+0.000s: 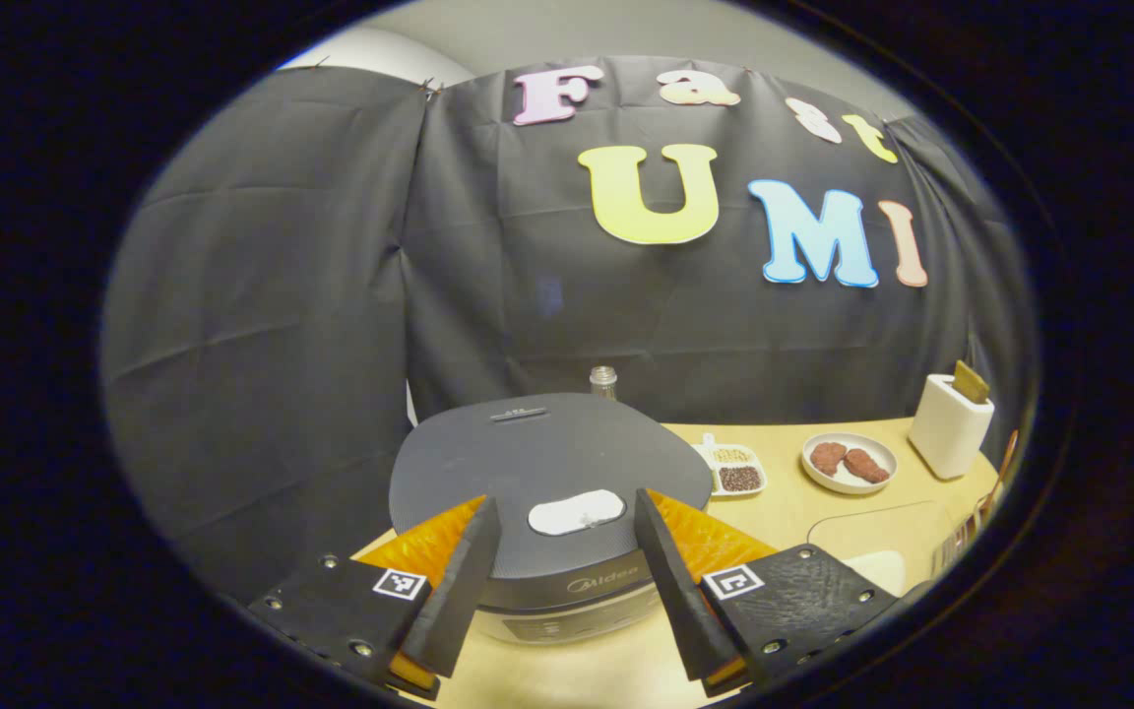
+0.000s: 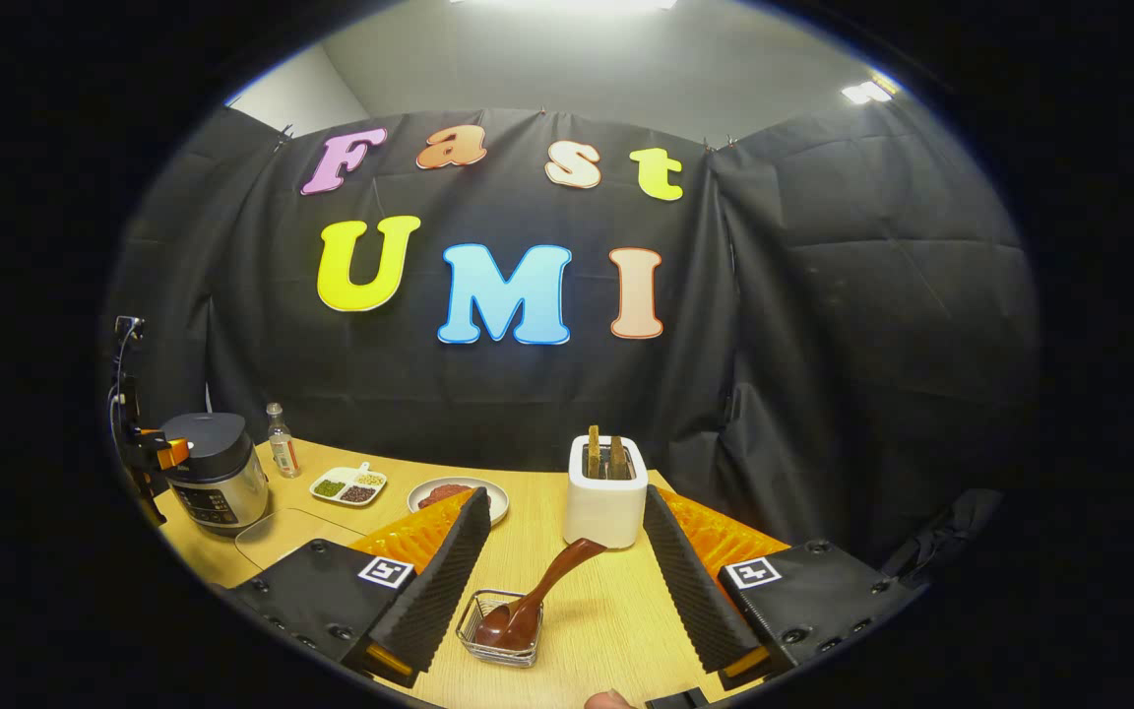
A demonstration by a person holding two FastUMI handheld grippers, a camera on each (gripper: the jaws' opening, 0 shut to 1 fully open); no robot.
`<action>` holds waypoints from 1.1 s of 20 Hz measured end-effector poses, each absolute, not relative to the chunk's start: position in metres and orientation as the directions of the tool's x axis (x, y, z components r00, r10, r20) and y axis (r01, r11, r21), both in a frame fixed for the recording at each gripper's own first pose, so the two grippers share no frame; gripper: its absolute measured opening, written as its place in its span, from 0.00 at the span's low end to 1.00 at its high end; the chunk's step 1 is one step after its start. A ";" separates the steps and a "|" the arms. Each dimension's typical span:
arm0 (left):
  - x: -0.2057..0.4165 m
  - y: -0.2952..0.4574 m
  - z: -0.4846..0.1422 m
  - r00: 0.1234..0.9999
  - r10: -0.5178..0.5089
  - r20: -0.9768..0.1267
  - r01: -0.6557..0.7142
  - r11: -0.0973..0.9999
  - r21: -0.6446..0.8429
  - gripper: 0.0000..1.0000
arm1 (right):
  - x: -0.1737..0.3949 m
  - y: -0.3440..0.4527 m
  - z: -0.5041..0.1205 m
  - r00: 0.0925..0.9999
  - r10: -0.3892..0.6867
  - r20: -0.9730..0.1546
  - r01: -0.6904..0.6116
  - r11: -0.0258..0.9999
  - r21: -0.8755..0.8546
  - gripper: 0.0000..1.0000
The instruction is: Close the left gripper, press the button to open the rice cooker; take a wooden spoon from the chopstick holder with the right hand, scoop a spoonful of rice and pour it into the rice cooker, then put the wooden spoon back into the chopstick holder.
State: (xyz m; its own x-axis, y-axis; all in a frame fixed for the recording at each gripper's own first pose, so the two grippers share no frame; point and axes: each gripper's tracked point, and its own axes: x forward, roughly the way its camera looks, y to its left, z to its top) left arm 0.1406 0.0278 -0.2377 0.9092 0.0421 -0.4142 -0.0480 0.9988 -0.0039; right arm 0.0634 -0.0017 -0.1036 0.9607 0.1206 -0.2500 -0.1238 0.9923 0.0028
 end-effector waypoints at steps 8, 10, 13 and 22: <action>0.086 -0.029 -0.076 0.984 0.013 -0.178 -0.003 0.998 0.057 0.83 | 0.056 -0.006 -0.082 0.956 0.236 -0.174 -0.234 0.972 0.029 0.99; 0.065 -0.045 -0.038 0.991 -0.019 -0.134 0.024 0.999 0.041 0.82 | 0.051 -0.007 -0.075 0.954 0.250 -0.168 -0.246 0.968 0.043 0.99; 0.037 -0.055 0.009 0.996 -0.051 -0.072 0.054 0.998 0.033 0.82 | 0.042 -0.003 -0.058 0.957 0.256 -0.135 -0.249 0.966 0.066 0.99; -0.037 -0.050 0.048 0.990 -0.137 0.022 0.135 0.988 0.071 0.82 | 0.003 0.010 -0.019 0.975 0.207 -0.074 -0.201 0.976 0.085 0.98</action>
